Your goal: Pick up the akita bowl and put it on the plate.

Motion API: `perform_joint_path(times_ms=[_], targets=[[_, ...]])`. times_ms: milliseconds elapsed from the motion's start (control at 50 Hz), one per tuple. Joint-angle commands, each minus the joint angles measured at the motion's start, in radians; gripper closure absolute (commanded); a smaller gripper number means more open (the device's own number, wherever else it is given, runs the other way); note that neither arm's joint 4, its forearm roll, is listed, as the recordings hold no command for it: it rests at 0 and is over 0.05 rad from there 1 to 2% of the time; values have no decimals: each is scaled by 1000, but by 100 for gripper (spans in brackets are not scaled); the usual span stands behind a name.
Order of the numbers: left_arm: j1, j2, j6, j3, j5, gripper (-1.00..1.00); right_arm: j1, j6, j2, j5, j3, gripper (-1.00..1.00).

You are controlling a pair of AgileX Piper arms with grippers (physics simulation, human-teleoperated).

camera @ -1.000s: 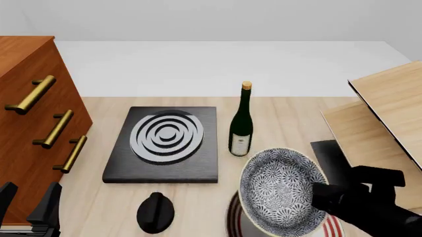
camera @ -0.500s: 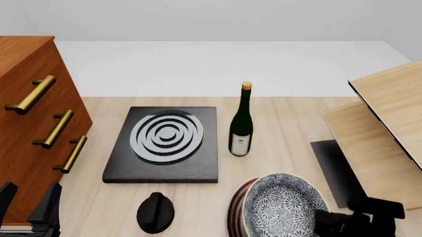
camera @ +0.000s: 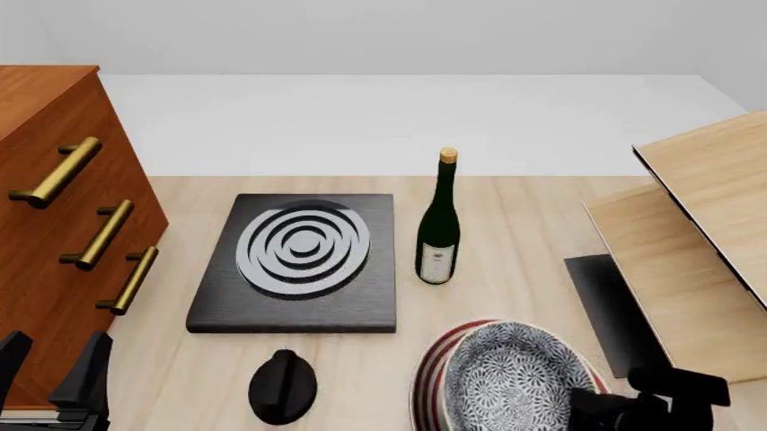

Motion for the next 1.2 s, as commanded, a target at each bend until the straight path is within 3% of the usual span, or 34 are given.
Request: perform_joint_path(times_ms=[20, 300, 640, 1200], targets=[[0, 0, 0, 0, 0, -100, 5, -25, 2, 17, -19, -100], [0, 0, 0, 0, 0, -100, 15, -16, -76, 97, -44, -100], [0, 0, 0, 0, 0, -100, -7, -66, -124, 184, -119, -100], [0, 0, 0, 0, 0, -100, -20, -211, -211, 405, -355, -100]])
